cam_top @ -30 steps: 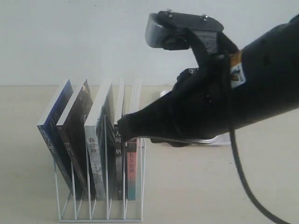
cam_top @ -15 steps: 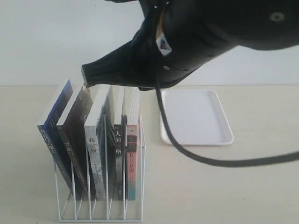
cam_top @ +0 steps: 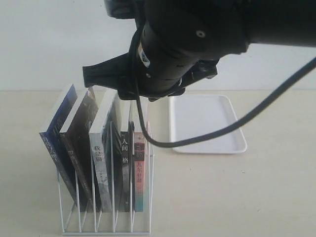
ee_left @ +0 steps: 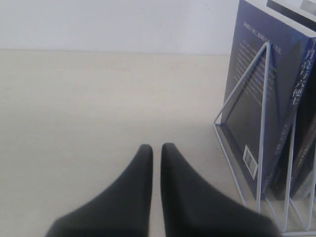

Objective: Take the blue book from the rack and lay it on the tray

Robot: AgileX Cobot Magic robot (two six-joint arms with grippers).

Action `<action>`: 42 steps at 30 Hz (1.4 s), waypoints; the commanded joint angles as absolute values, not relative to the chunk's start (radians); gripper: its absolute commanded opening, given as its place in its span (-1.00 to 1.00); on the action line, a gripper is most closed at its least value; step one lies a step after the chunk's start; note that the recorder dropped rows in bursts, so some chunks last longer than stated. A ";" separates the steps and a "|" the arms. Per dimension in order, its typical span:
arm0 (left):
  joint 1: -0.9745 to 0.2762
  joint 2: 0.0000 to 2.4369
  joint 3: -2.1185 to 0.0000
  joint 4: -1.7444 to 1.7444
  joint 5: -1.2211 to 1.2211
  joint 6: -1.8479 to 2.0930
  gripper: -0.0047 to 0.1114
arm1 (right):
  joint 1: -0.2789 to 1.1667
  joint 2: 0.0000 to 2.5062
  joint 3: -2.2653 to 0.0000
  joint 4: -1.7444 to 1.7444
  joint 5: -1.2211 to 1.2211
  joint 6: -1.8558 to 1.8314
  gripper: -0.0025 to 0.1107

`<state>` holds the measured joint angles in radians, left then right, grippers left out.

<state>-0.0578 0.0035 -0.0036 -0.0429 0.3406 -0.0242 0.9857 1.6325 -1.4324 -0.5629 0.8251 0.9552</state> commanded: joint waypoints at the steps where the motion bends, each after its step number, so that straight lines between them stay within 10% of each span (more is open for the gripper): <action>1: -0.054 0.000 0.000 -0.040 0.336 -0.033 -0.82 | 0.942 1.647 -1.439 -0.525 0.816 0.957 -0.17; 21: -0.054 0.000 0.000 -0.040 0.336 -0.033 -0.82 | 0.927 1.728 -1.439 -0.572 0.769 0.984 -0.18; 26: -0.054 0.000 0.000 -0.040 0.336 -0.033 -0.82 | 0.927 1.762 -1.439 -0.566 0.759 0.984 -0.60; 36: -0.054 0.000 0.000 -0.040 0.336 -0.033 -0.82 | 0.927 1.762 -1.439 -0.566 0.759 0.996 -0.61; 42: -0.054 0.000 0.000 -0.040 0.336 -0.033 -0.82 | 0.927 1.757 -1.439 -0.566 0.754 1.008 -0.96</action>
<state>-0.0578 0.0035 -0.0036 -0.0429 0.3406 -0.0242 0.9299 1.7558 -1.4333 -0.5644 0.7484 1.0035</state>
